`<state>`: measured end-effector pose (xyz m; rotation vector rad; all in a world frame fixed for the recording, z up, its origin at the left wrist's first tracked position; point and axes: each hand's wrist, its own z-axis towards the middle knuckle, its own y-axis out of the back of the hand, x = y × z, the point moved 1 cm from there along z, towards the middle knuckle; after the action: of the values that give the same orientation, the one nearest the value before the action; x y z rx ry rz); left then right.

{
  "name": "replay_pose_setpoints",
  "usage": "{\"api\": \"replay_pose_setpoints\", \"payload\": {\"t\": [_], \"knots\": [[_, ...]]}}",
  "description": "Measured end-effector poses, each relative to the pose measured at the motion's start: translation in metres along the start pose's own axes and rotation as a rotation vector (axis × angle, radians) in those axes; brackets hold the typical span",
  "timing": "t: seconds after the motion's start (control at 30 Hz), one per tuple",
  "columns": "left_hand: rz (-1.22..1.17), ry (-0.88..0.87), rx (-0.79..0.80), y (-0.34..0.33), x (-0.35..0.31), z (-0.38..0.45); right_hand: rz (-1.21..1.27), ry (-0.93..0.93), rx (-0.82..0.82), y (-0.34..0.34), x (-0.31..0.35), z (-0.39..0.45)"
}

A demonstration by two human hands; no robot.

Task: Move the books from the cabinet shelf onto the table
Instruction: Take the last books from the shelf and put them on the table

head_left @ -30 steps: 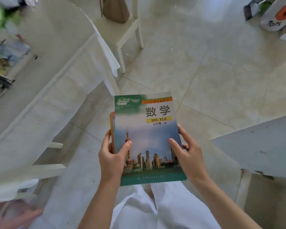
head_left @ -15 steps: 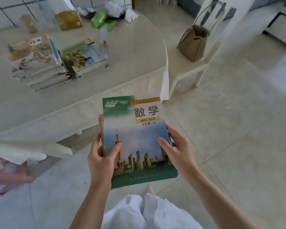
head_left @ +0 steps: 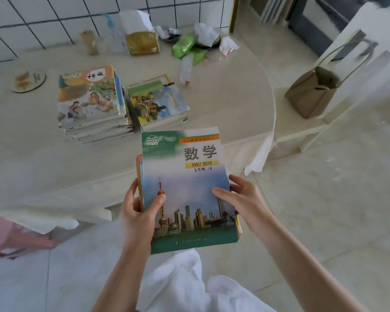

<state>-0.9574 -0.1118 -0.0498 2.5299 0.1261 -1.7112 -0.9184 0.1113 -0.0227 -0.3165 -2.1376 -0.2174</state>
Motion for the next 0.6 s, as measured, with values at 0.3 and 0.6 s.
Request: {"api": "replay_pose_setpoints", "payload": {"t": [0.3,0.6], "knots": [[0.035,-0.058,0.121,-0.016,-0.065,0.135,-0.053,-0.022,0.011,-0.032,0.070,0.107],[0.020,0.002,0.171,-0.038,-0.080,0.207,-0.198,0.117,0.070,-0.027,0.118,0.195]]}}
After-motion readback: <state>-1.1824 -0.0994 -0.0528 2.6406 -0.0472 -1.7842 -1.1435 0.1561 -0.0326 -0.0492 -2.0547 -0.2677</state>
